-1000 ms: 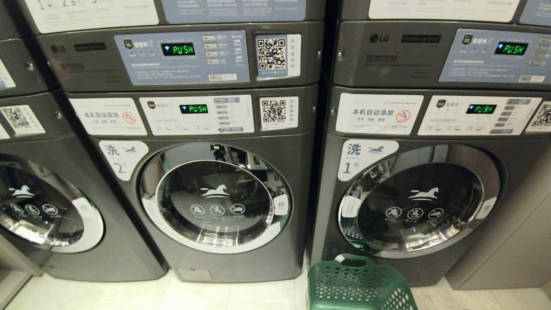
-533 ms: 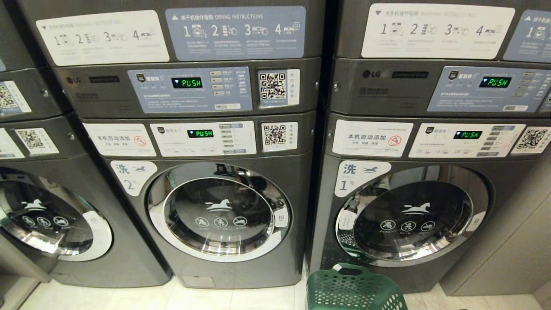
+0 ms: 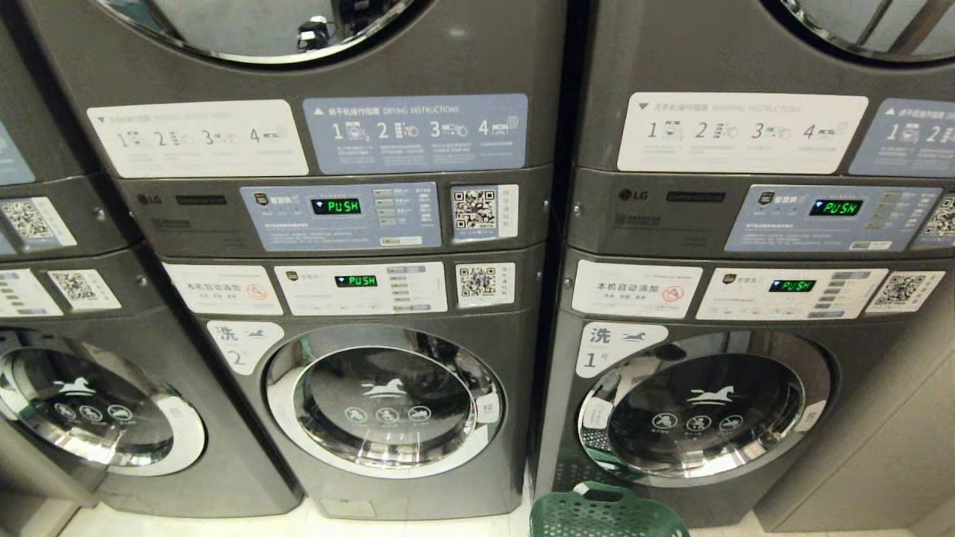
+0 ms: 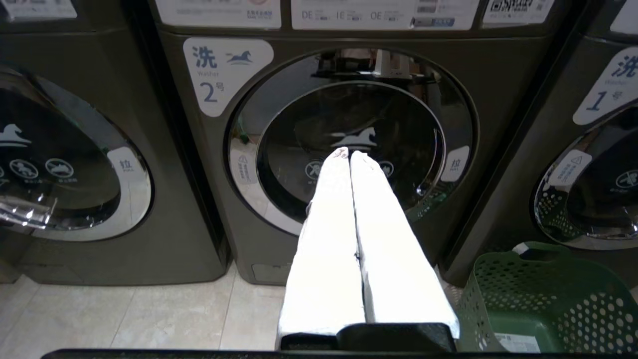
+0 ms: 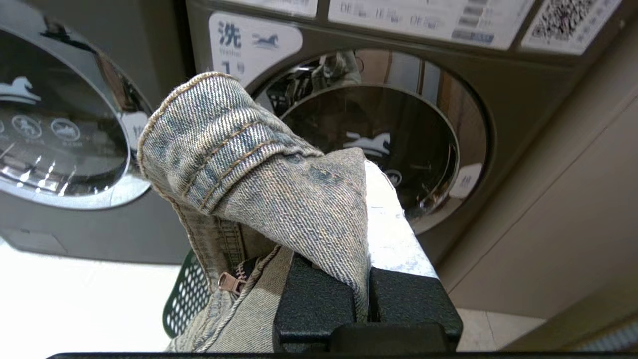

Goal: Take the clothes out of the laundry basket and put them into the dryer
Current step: Take the clothes out of the basket

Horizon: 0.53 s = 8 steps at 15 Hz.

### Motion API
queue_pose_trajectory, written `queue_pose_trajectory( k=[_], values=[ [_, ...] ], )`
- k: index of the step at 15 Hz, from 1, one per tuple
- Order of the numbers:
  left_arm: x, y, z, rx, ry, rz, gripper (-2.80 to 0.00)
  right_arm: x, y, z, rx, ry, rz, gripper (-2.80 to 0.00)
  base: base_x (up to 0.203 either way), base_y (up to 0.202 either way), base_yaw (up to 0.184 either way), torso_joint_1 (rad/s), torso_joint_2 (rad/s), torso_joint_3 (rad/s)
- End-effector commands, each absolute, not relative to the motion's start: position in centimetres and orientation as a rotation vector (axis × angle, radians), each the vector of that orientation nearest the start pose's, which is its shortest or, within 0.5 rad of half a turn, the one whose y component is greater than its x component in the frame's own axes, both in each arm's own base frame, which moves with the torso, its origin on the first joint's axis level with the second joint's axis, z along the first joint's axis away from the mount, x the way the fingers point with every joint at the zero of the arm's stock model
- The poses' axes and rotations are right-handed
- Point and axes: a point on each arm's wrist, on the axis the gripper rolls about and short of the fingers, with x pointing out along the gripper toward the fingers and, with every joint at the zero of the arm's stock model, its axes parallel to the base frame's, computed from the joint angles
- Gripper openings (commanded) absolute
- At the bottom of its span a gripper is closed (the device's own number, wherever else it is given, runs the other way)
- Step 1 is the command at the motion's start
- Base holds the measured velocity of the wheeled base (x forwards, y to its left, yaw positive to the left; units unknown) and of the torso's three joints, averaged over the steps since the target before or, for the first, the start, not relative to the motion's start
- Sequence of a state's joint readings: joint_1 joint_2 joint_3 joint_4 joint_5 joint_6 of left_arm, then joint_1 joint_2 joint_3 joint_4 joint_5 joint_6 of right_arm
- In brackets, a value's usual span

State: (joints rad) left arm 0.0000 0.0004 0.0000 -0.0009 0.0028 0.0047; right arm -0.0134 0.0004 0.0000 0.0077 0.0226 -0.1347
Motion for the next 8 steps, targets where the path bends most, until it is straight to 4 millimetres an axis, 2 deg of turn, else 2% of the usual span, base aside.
queue_pose_trajectory(
  k=[1,6,8],
  values=[
    [-2.28,0.01,7.56,0.005,-0.002,0.002,-2.80,-2.27,0.08,7.47,-0.136,0.009,0.010,-2.80,0.193,0.000,-0.003,0.290,-0.62,-0.340],
    [-2.28,0.01,7.56,0.005,-0.002,0.003,-2.80,-2.27,0.08,7.47,-0.139,0.009,0.010,-2.80,0.184,0.000,-0.001,0.198,-0.42,-0.233],
    [-2.28,0.01,7.56,0.005,-0.002,0.003,-2.80,-2.28,0.08,7.47,-0.138,0.007,0.010,-2.80,0.000,0.000,0.000,0.168,-0.35,-0.204]
  ],
)
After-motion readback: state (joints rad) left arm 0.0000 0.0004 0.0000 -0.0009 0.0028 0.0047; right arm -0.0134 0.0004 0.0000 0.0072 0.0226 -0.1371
